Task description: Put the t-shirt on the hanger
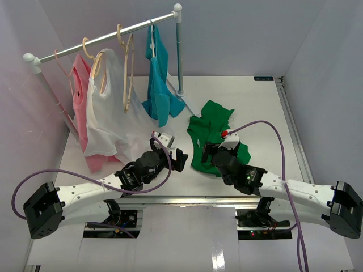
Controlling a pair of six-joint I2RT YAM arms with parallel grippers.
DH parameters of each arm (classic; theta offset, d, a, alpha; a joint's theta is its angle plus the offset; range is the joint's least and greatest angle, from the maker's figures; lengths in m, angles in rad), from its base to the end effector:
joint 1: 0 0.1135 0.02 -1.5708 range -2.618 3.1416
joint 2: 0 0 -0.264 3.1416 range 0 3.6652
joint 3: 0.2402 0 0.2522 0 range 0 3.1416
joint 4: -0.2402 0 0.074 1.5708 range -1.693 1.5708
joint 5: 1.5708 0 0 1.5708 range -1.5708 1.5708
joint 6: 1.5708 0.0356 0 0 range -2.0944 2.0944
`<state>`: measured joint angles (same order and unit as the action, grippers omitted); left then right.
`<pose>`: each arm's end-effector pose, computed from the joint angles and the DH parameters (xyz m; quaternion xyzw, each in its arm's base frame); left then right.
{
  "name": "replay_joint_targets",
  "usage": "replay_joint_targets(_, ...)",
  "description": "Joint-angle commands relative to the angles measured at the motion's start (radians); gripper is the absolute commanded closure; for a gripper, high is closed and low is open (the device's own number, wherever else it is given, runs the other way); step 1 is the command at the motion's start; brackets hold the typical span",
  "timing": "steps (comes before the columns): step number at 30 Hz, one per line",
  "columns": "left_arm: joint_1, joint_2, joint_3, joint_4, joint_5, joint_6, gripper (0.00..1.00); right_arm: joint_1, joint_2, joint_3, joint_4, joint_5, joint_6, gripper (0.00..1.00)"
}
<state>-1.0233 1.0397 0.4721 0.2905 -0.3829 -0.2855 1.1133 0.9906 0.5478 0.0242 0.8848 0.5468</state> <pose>0.1301 -0.1878 0.2308 0.1755 0.7721 -0.2397 0.5619 0.1177 0.1767 0.2443 0.0121 0.7928 0.1210 0.5972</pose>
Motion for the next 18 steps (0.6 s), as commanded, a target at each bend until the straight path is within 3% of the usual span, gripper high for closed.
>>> replay_joint_targets(1,-0.001,-0.013,0.034,0.004,0.013,0.002,0.02,0.003,0.007,0.046,0.017,0.039,0.018,0.1)
replay_joint_targets(8,-0.001,-0.012,0.034,0.001,-0.008,-0.001,0.02,0.002,0.027,0.016,0.026,0.083,0.044,0.07)
replay_joint_targets(12,-0.001,-0.025,0.027,0.008,-0.026,-0.004,0.02,-0.007,0.041,0.054,-0.057,0.064,0.06,0.04)
replay_joint_targets(16,-0.001,-0.036,0.023,0.003,-0.064,-0.013,0.02,-0.124,0.063,0.062,-0.067,-0.046,0.03,0.0)
replay_joint_targets(18,-0.001,-0.045,0.018,0.001,-0.092,-0.015,0.02,-0.197,0.098,0.071,-0.068,-0.137,0.003,0.06)
